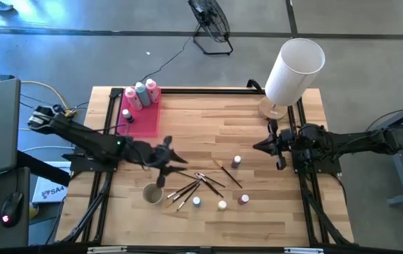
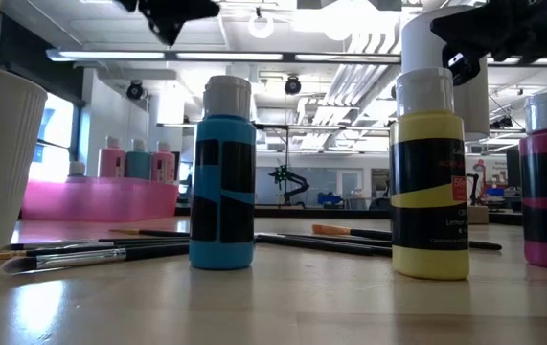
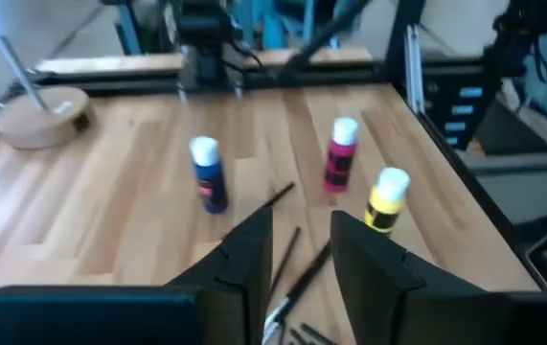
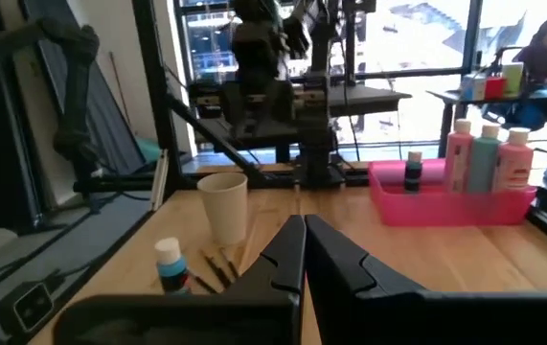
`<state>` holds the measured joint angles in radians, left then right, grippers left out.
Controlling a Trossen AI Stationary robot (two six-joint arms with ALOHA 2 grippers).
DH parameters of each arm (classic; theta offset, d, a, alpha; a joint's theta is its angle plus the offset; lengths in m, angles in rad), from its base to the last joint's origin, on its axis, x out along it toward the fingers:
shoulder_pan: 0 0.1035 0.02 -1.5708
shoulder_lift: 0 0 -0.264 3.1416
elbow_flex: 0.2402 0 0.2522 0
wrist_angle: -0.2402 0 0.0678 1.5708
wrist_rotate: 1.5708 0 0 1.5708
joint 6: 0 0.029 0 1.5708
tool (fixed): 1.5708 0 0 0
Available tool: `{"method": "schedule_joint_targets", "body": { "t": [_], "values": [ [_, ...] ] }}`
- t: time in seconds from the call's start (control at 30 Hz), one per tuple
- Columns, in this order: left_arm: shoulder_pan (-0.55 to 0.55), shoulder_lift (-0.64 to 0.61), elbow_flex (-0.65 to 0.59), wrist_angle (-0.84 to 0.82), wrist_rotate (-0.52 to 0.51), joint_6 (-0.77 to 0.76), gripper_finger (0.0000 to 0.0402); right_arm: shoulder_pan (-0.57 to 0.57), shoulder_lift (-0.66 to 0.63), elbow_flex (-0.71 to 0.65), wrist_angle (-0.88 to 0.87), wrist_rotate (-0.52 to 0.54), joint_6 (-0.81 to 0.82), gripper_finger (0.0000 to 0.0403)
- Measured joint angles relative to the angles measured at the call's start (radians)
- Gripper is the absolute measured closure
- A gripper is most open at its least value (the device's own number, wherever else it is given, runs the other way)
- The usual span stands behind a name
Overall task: Pick & Place Paint Supplies
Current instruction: Put the small light blue paint bottle into the pink bin
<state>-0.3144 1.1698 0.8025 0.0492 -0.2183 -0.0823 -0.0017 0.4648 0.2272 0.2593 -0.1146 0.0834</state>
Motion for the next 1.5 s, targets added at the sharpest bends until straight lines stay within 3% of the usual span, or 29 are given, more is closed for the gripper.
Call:
{"method": "schedule_joint_targets", "body": {
  "t": [0.5,0.7,0.97,1.1,1.37,1.5],
  "values": [
    [-0.121,0.361,0.471,-0.485,0.011,0.0,0.033,0.0,0.001,0.0,-0.05,0.0,0.0,0.04],
    [-0.118,0.421,0.497,-0.505,0.071,0.002,0.033,0.0,0.001,0.0,-0.072,0.0,0.0,0.04],
    [-0.118,0.435,0.497,-0.502,0.057,-0.001,0.0329,0.0,0.001,0.0,-0.073,0.002,0.0,0.04],
    [-0.117,0.437,0.497,-0.502,0.078,-0.001,0.0304,0.0,0.001,0.0,-0.074,0.002,0.0,0.04],
    [-0.117,0.437,0.497,-0.498,0.088,-0.001,0.0203,0.0,0.001,0.0,-0.074,0.003,0.0,0.04],
    [-0.118,0.437,0.496,-0.452,0.097,-0.001,0.0185,0.0,0.001,0.0,-0.074,0.003,0.0,0.04]
  ]
}}
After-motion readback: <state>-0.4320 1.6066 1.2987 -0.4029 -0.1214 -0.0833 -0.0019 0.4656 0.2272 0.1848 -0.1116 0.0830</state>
